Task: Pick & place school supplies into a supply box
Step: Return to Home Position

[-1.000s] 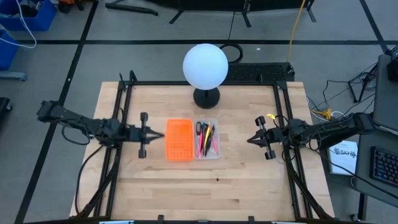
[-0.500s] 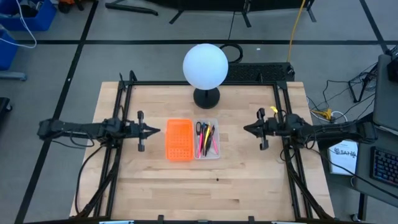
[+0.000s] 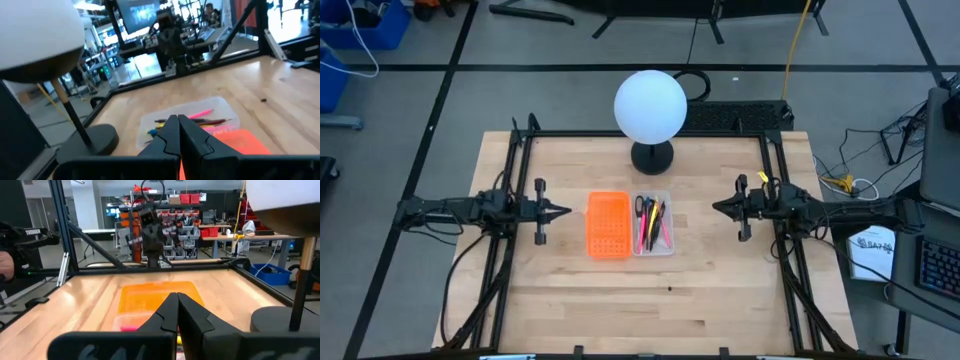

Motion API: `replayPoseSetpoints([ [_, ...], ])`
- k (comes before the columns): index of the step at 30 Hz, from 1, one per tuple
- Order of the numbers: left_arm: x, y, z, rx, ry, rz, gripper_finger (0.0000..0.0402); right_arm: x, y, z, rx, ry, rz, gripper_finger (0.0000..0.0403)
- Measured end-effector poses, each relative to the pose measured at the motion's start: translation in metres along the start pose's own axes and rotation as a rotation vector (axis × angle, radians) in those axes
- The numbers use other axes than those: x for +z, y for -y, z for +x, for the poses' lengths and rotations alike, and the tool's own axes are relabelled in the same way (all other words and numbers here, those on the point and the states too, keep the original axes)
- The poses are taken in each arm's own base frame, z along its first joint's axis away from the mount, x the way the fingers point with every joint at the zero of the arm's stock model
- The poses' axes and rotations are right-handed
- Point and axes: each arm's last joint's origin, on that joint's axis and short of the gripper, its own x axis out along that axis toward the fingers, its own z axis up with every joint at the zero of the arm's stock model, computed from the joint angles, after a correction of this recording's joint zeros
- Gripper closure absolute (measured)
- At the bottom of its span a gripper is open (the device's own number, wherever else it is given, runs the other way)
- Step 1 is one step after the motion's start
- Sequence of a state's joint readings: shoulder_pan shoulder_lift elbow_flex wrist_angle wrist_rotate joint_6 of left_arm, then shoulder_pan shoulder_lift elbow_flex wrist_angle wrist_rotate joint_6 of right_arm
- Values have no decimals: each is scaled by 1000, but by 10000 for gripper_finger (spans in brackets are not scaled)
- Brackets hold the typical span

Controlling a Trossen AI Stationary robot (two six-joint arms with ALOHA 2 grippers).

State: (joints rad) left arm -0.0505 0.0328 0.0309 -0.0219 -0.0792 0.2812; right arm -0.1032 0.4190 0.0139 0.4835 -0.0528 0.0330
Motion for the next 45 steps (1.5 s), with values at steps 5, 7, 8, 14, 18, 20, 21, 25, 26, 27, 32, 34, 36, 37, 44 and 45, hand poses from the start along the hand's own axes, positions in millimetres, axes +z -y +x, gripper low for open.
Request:
replayPoseSetpoints([
  [5,3,-1,-3,2,6,21,401,3,0,-5,3,29,-5,403],
  [7,3,-1,-3,2,4,20,401,6,-1,-8,9,51,-9,403],
  [8,3,-1,-3,1,3,15,401,7,-1,-9,22,59,-14,403],
  [14,3,0,-3,-7,3,-16,401,6,-2,-16,33,49,-14,403],
  [18,3,0,-3,-8,1,-32,401,5,-2,-19,32,45,0,403],
  [20,2,0,-3,-9,1,-39,401,5,-2,-21,33,46,1,403],
  [21,2,0,-3,-9,1,-40,400,5,-2,-21,33,46,1,403],
  [25,2,0,-3,-9,-1,-75,393,5,-2,-22,28,48,-2,403],
  [26,2,0,-3,-8,-1,-94,392,5,-2,-22,27,50,-8,403],
  [27,2,0,-3,-4,-1,-116,391,5,-2,-22,27,51,-18,403],
  [32,3,-1,-3,13,8,-158,395,5,-2,-22,27,50,-27,403],
  [34,3,-1,-3,14,9,-158,397,5,-2,-22,27,50,-27,403],
  [36,3,-1,-3,14,10,-158,395,5,-2,-22,27,50,-29,403],
  [37,3,-1,-3,14,10,-158,392,5,-2,-22,27,49,-29,403],
  [44,3,-1,-3,15,12,-157,364,5,-2,-22,27,49,-29,403],
  [45,3,-1,-3,15,12,-157,361,5,-2,-22,27,49,-29,403],
])
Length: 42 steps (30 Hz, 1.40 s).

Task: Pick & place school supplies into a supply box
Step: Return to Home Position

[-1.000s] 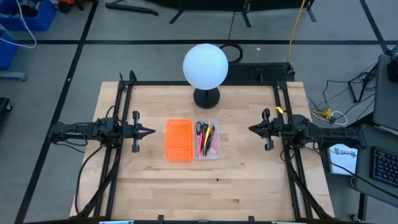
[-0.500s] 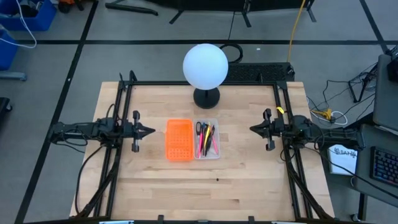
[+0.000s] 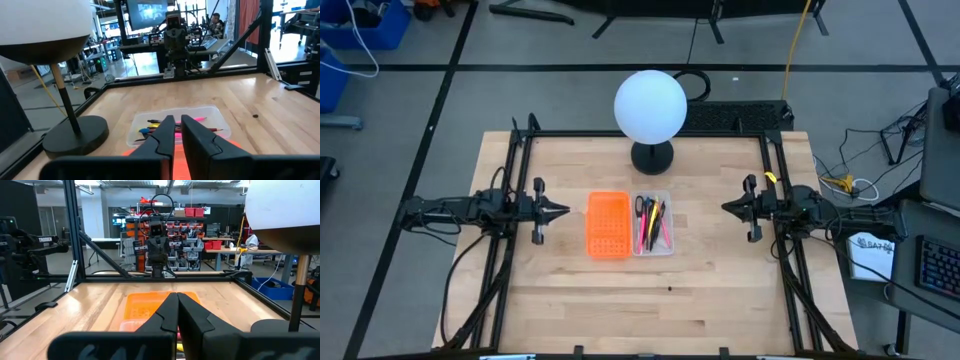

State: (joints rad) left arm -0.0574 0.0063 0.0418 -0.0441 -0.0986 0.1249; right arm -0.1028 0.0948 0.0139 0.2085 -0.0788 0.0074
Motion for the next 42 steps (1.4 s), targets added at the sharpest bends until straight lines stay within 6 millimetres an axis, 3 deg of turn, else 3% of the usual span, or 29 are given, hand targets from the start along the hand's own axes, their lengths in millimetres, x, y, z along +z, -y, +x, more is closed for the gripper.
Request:
replayPoseSetpoints([
  [42,0,0,0,1,3,0,355,0,0,0,0,0,0,403],
])
